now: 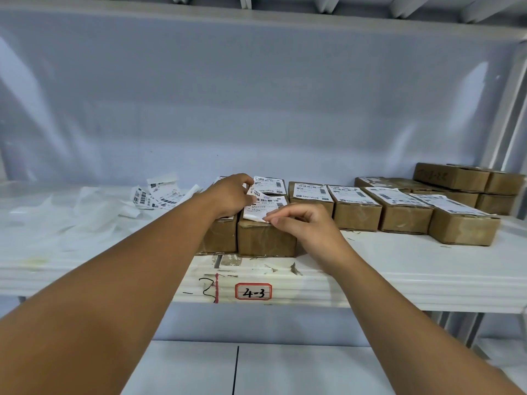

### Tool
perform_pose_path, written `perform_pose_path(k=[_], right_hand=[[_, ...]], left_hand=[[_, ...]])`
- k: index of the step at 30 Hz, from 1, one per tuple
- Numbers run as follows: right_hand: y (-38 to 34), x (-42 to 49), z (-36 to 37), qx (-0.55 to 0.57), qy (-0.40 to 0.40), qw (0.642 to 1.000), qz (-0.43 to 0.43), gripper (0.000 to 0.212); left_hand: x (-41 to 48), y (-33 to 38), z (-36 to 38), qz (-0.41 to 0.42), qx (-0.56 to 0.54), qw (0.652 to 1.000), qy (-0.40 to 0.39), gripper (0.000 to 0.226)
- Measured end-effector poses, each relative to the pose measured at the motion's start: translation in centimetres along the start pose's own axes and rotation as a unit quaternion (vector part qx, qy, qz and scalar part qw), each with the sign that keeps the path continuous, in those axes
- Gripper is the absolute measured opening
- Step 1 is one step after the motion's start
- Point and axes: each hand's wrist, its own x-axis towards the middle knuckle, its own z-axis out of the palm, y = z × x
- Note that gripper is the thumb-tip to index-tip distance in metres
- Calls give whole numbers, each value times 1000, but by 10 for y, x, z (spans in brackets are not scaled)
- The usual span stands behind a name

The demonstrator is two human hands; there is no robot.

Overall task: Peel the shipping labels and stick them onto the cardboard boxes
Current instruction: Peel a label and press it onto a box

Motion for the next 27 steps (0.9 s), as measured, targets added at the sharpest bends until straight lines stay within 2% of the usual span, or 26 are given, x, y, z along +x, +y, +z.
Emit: perform_pose_path(k=[4, 9, 11, 14, 16, 19, 22, 27], right_hand=[[-1, 0, -1, 15, -1, 1000, -5, 16], [-1, 0, 0, 45, 40, 998, 5, 26], [-1, 1, 0, 40, 47, 998, 13, 26], [-3, 0, -1, 51, 56, 997, 28, 25], [-5, 1, -1, 56, 60, 996, 37, 27], [-5, 2, 0, 61, 66, 995, 39, 34], [-5, 4, -1, 89, 68, 992, 58, 35], [-5, 5, -2, 142, 82, 984, 72, 40]], left_hand=[[-2, 1, 0, -17, -32, 999, 20, 42], [-2, -4, 1, -31, -63, 996, 52, 24], [-6, 1, 0, 1, -73, 994, 85, 22], [-18, 12, -2, 115, -35, 975, 184, 17], [-27, 16, -3, 175, -15, 965, 193, 15], [-34, 21, -5, 188, 41, 979, 63, 15], [-39, 25, -13, 163, 82, 981, -63, 12], [-42, 23, -30, 126, 59, 964, -228, 36]])
